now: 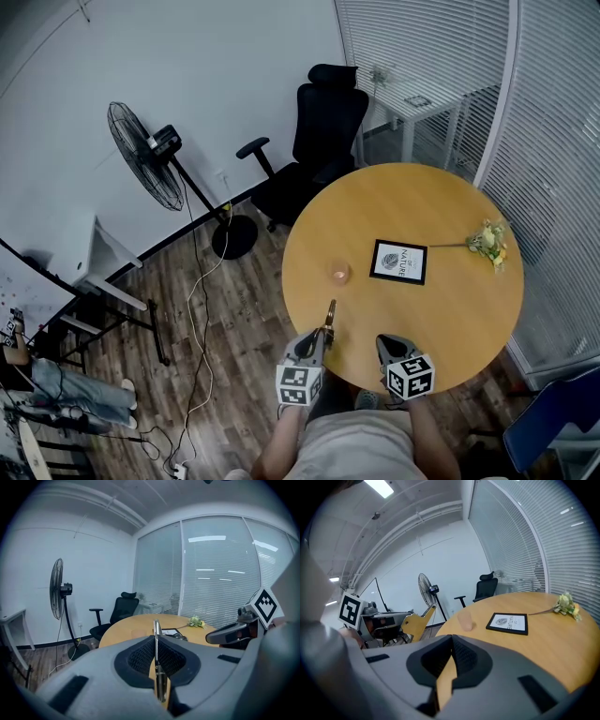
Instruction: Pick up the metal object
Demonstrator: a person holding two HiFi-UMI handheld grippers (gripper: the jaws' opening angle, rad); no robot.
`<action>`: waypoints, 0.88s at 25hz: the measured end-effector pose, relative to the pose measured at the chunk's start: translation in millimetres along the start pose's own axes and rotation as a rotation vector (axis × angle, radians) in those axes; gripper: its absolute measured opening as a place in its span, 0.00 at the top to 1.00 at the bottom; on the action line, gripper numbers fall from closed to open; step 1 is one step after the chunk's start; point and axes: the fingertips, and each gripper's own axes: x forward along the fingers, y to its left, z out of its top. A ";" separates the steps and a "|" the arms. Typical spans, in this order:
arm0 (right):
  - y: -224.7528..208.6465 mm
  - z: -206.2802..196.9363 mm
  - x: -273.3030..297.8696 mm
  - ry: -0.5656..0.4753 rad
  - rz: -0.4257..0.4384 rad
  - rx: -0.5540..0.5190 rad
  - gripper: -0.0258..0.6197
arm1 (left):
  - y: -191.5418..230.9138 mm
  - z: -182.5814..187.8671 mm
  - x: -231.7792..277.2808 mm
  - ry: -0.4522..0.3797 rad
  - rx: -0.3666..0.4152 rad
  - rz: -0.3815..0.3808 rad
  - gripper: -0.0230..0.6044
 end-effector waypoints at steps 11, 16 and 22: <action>-1.2 -1.8 -0.2 0.008 0.013 -0.002 0.96 | -5.7 -4.5 6.2 0.023 -0.015 -0.020 0.95; -5.8 -6.4 -3.6 0.018 0.009 0.023 0.96 | -9.8 -5.5 8.6 0.028 -0.014 -0.028 0.95; -8.9 -13.3 -4.4 0.025 -0.003 0.042 0.96 | -9.8 -8.2 6.5 0.027 -0.016 -0.032 0.95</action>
